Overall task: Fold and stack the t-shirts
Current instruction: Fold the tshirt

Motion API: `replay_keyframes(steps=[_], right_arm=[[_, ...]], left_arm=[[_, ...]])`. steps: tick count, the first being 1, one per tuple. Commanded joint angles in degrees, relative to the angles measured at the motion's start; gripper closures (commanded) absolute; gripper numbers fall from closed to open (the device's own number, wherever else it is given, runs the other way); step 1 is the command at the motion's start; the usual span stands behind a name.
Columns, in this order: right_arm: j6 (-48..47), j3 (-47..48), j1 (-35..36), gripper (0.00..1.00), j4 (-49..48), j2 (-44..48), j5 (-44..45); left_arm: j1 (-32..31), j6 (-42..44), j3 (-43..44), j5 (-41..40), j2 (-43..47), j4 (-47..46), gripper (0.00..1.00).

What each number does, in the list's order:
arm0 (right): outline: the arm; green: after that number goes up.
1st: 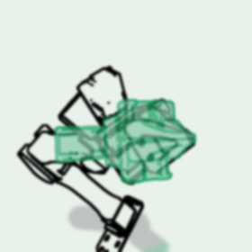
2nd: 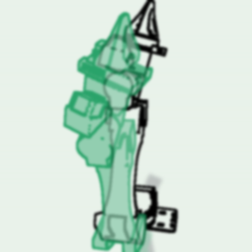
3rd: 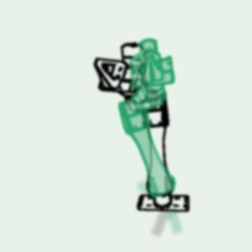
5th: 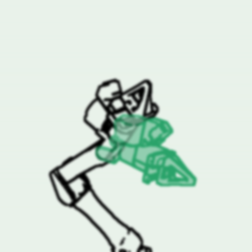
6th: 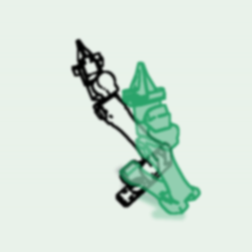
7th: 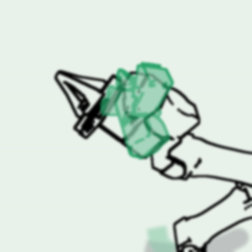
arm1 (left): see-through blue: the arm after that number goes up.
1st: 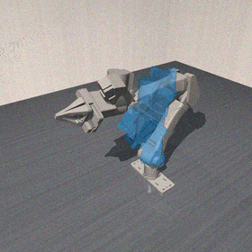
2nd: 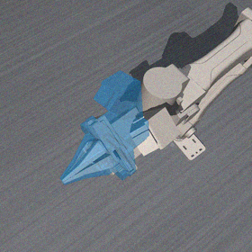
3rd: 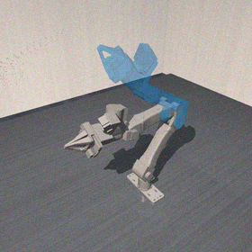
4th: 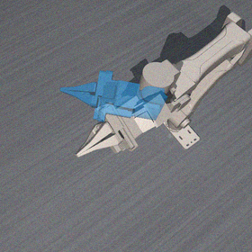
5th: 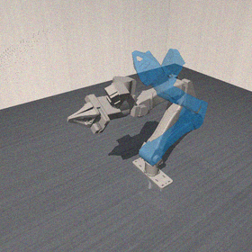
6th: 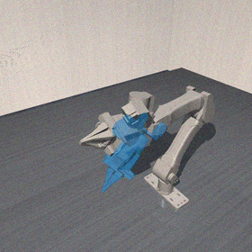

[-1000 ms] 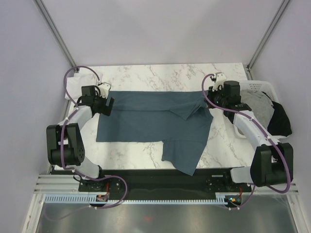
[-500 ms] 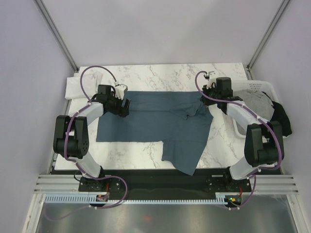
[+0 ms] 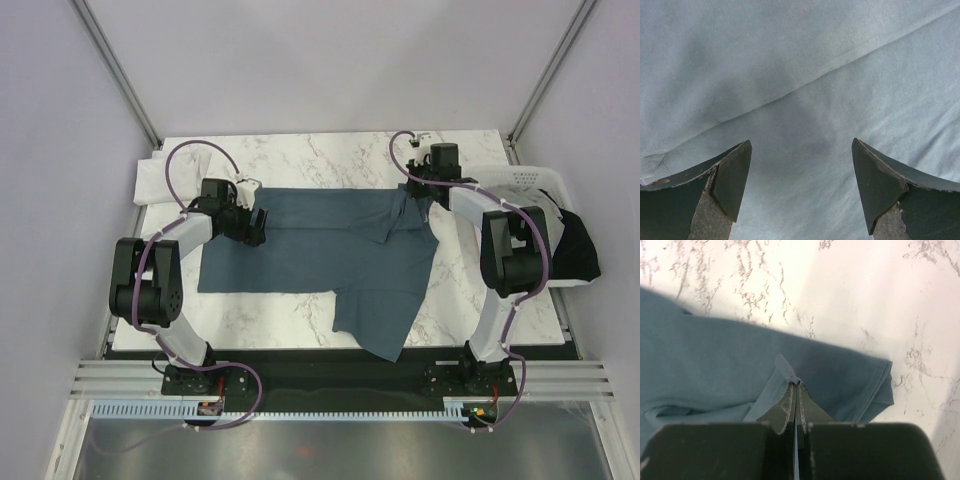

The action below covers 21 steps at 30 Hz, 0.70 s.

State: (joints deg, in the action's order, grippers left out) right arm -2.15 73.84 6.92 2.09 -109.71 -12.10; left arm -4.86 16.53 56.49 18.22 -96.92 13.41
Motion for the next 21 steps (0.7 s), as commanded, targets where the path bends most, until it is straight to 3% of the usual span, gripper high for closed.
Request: replay_keyframes(steps=[1,11,12,13,15,18,21], right_arm=[[0.3,4.7,0.3,1.0,-4.1,-2.0,1.8],[1.4,10.3,0.3,0.98,-3.8,-8.6,3.5],[1.5,11.2,0.2,0.93,-3.5,-8.9,3.8],[1.5,11.6,0.3,0.73,-2.5,-9.3,4.2],[1.6,10.7,0.2,0.57,-2.2,-8.3,6.0],[0.4,6.5,0.2,0.46,-2.4,-3.2,7.9],[-0.3,1.2,0.1,0.46,-2.3,3.8,5.8]], left_arm=[[0.1,-1.2,-0.3,1.0,0.0,-0.6,0.12],[0.1,-1.1,-1.0,1.1,-0.1,-0.7,0.12],[0.1,-1.1,-1.0,1.1,-0.2,-0.6,0.12],[0.1,-1.1,-1.1,1.1,-0.2,-0.6,0.12],[0.1,-1.1,-1.1,1.3,-0.2,-0.6,0.12],[0.1,-1.2,-1.0,1.6,0.0,-0.7,0.12],[0.1,-1.3,-1.0,1.9,0.7,-0.7,0.12]])
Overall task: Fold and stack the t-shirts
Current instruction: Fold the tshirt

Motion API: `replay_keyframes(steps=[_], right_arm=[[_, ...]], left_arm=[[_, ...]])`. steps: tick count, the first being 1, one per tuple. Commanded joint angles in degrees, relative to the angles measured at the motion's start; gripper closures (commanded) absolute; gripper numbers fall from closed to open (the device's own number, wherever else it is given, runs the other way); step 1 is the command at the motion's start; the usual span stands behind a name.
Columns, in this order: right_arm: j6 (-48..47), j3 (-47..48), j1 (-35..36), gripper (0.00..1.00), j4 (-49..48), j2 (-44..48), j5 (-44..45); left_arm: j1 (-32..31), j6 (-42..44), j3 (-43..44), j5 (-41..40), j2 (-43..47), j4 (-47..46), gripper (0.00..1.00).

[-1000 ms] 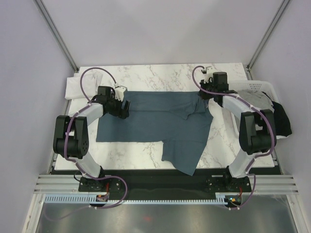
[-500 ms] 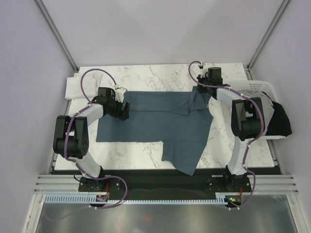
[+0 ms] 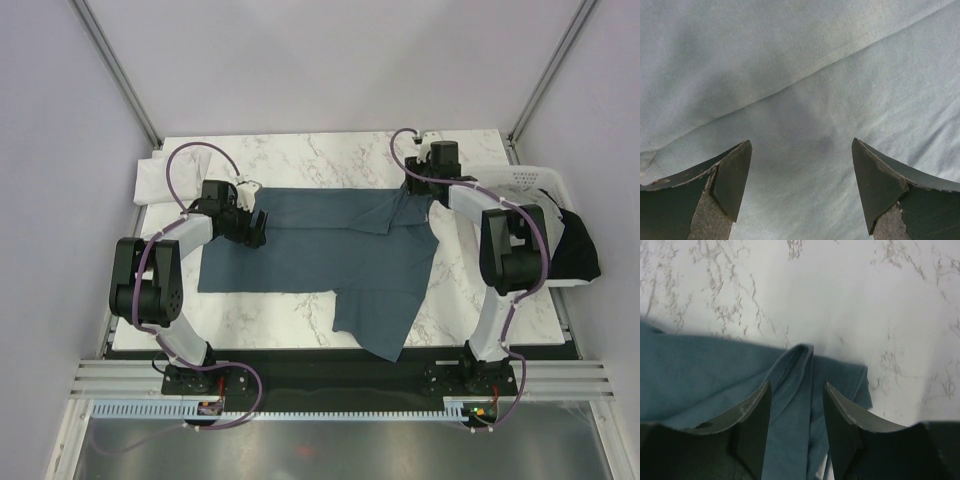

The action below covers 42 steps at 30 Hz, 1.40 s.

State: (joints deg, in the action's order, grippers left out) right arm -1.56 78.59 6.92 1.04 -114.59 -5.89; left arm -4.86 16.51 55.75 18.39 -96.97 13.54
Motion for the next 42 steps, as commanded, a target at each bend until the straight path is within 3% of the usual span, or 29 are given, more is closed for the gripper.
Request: replay_keyframes(steps=[1,4,8,19,42], right_arm=[[-0.6,-4.7,0.1,0.48,0.4,10.2,-2.9],[3.8,-7.6,0.2,0.51,5.2,13.4,-12.6],[7.4,-10.1,0.2,0.59,6.2,13.2,-17.8],[8.1,-10.6,0.3,0.67,7.8,9.6,-20.4],[6.2,-14.3,3.9,0.64,7.3,8.1,-22.8]], left_arm=[[0.1,-1.3,-0.3,1.7,0.9,-0.6,0.12],[0.1,-1.2,-0.3,1.4,1.5,-0.6,0.12],[0.1,-1.2,-0.4,1.7,1.3,-0.9,0.12],[0.2,-1.3,-0.3,1.7,1.9,-0.8,0.12],[0.2,-1.2,-0.1,1.4,-0.2,-1.1,0.13]])
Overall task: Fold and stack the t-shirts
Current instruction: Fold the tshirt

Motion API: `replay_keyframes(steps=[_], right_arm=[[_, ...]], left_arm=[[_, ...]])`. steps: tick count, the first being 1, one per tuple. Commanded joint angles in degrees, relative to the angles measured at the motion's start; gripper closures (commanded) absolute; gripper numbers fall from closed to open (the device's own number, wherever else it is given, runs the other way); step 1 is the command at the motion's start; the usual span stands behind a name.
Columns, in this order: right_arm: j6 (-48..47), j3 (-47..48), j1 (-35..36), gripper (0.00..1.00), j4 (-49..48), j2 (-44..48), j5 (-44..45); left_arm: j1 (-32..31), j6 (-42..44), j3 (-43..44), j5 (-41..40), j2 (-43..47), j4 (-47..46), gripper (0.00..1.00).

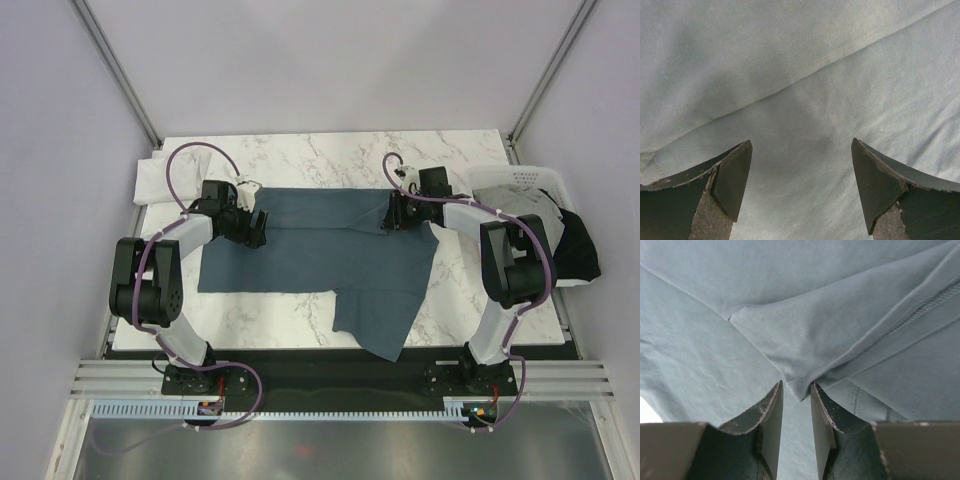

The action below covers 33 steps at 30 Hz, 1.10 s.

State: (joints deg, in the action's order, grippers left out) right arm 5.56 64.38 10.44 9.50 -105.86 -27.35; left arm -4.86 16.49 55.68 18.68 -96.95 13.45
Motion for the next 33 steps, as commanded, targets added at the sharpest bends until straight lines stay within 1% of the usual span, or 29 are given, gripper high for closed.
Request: replay_keyframes(steps=[1,4,5,6,8,9,11,18,33], right_arm=[[-0.9,0.1,0.4,0.64,-1.1,-0.8,-1.4],[-1.1,0.0,0.7,0.75,-1.1,-0.9,-1.4],[-1.1,0.0,0.9,0.85,-1.0,-0.7,-1.3],[-1.0,0.0,1.1,0.89,-1.1,-0.6,-1.0],[-0.9,-0.2,1.3,0.96,-1.1,-0.1,-0.8],[-0.7,-0.4,1.4,0.98,-1.1,0.6,-0.3],[-0.3,-0.8,1.6,1.0,-1.1,1.5,0.0],[2.7,-1.7,3.1,1.0,-1.5,6.5,0.0],[4.9,-1.4,6.3,1.0,-1.2,8.3,-3.6]], left_arm=[[0.2,-1.2,0.0,1.0,-0.1,-1.1,0.13],[0.2,-1.2,0.0,0.8,-0.2,-1.1,0.13],[0.2,-1.2,0.0,0.7,0.0,-1.1,0.13],[0.2,-1.2,0.0,0.7,-0.1,-1.1,0.13],[0.2,-1.2,0.0,0.7,-0.1,-1.1,0.13],[0.2,-1.2,0.0,0.7,-0.1,-1.1,0.13],[0.2,-1.2,0.0,0.7,-0.1,-1.1,0.13],[0.2,-1.1,0.0,0.6,0.0,-1.3,0.13],[0.2,-0.9,0.3,-0.7,-0.3,-1.2,0.13]])
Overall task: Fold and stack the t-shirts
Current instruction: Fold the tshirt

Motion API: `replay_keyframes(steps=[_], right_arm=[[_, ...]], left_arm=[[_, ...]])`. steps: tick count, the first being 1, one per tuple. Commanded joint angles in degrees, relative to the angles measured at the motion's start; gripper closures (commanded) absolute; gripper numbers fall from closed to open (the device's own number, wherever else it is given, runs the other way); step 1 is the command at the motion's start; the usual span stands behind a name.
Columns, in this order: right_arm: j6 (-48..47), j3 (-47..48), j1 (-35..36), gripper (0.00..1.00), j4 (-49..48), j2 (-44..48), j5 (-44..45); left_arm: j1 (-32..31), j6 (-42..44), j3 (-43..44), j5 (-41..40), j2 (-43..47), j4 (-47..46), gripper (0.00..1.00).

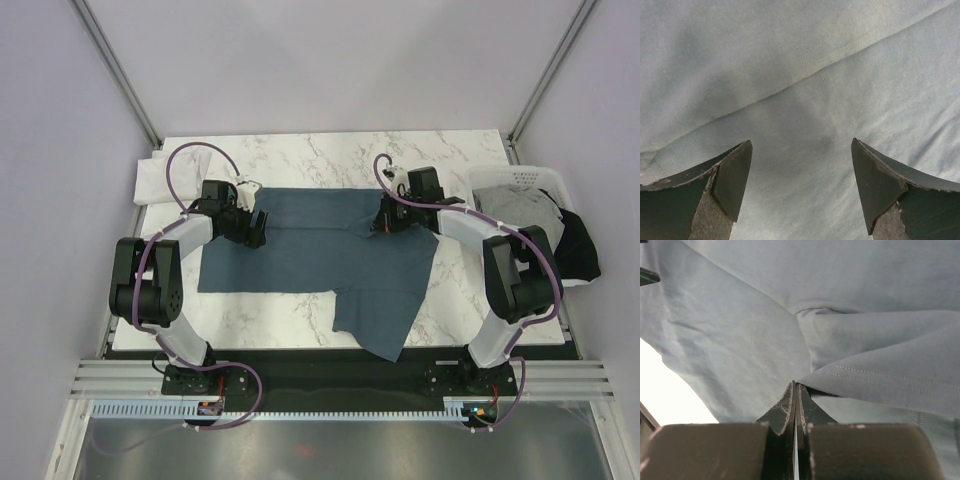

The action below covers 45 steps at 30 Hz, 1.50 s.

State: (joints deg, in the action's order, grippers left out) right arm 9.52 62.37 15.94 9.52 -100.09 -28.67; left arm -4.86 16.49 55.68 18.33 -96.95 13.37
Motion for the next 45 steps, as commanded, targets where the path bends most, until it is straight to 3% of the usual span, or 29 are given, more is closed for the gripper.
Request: replay_keyframes(steps=[1,38,39,40,41,43,45], right_arm=[[1.0,0.5,0.9,1.0,-1.4,2.8,-2.5],[2.4,-2.1,5.1,1.0,-2.0,5.3,-8.0],[2.6,-2.1,5.1,0.95,-2.0,5.3,-8.3],[2.6,-2.0,5.1,0.7,-2.0,5.1,-8.9],[2.3,-1.6,5.1,0.58,-1.6,5.0,-9.6],[0.9,0.6,5.1,0.44,0.1,5.3,-9.7],[-3.4,3.6,5.1,0.41,5.8,5.3,-8.6]], left_arm=[[0.2,-0.8,0.3,-0.4,-0.4,-1.2,0.13],[0.2,-0.6,0.8,-1.8,-1.0,-1.0,0.13],[0.2,-0.6,0.8,-1.8,-0.9,-1.1,0.13],[0.2,-0.6,0.8,-1.8,-1.0,-1.1,0.13],[0.2,-0.5,0.8,-1.9,-0.9,-1.1,0.13],[0.2,-0.5,0.7,-1.9,-0.8,-0.9,0.13],[0.2,-0.4,0.7,-2.0,-0.7,-1.0,0.13]])
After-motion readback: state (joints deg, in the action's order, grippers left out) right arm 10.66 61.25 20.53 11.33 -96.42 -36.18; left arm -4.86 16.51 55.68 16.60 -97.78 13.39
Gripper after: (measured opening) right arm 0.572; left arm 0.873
